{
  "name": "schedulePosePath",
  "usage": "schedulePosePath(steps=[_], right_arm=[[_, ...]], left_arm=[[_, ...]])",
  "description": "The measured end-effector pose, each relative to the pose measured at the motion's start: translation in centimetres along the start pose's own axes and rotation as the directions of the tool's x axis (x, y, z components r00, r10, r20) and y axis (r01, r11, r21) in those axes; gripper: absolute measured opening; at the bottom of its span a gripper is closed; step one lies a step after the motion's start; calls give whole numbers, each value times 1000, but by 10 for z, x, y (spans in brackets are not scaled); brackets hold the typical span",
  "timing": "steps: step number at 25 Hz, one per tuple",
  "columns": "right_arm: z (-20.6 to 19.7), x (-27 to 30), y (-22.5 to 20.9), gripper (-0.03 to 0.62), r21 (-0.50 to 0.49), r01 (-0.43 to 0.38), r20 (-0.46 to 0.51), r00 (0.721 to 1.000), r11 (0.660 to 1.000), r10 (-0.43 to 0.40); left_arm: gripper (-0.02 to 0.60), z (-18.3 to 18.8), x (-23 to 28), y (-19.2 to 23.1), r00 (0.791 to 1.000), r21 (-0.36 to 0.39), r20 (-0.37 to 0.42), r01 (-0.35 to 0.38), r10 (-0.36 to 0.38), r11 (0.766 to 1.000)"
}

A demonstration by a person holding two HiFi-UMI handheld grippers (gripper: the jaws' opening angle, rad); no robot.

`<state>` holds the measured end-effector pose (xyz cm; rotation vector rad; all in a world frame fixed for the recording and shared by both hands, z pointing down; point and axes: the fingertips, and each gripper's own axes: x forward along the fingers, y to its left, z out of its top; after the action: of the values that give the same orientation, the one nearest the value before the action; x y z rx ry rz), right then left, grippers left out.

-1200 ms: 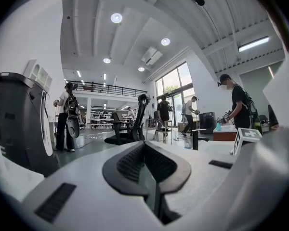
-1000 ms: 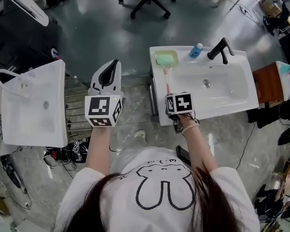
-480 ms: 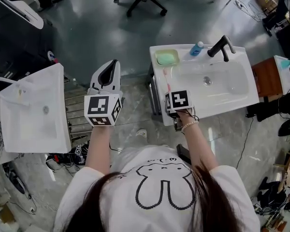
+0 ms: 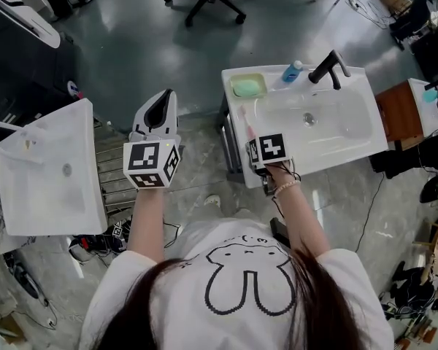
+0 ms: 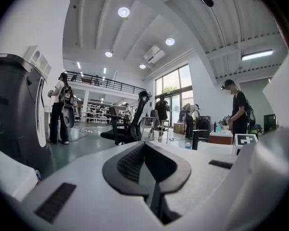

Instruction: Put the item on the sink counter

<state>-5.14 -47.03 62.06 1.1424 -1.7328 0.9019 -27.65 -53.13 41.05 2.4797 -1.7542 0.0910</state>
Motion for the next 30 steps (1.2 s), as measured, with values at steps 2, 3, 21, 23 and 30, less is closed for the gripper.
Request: schedulePosePath(steps=[2,3,21,23,30], right_arm=[[3,-4,1,225,-7,-13,22,1000,1000,14],[4,-6,1,225,-12,-19,33,999,1000,19],[43,-100,-35,208,-50,-52,302,951,997,65],[48,-113,-43,199,-47,-47,335,940,998,60],[65,-159,-64,136,-21,-60,464,884,998,64]], left_arm=[[11,0,-1,-3,1000,-1,1,1,-1,1000],[11,0,-1,-5,1000,0,1,2,-2,1000],[11,38,-7,-61,997,51,64,-43,40,998],[11,44,-8,-66,996,58,75,-47,43,997],[11,62,-7,-86,994,90,99,-43,34,995]])
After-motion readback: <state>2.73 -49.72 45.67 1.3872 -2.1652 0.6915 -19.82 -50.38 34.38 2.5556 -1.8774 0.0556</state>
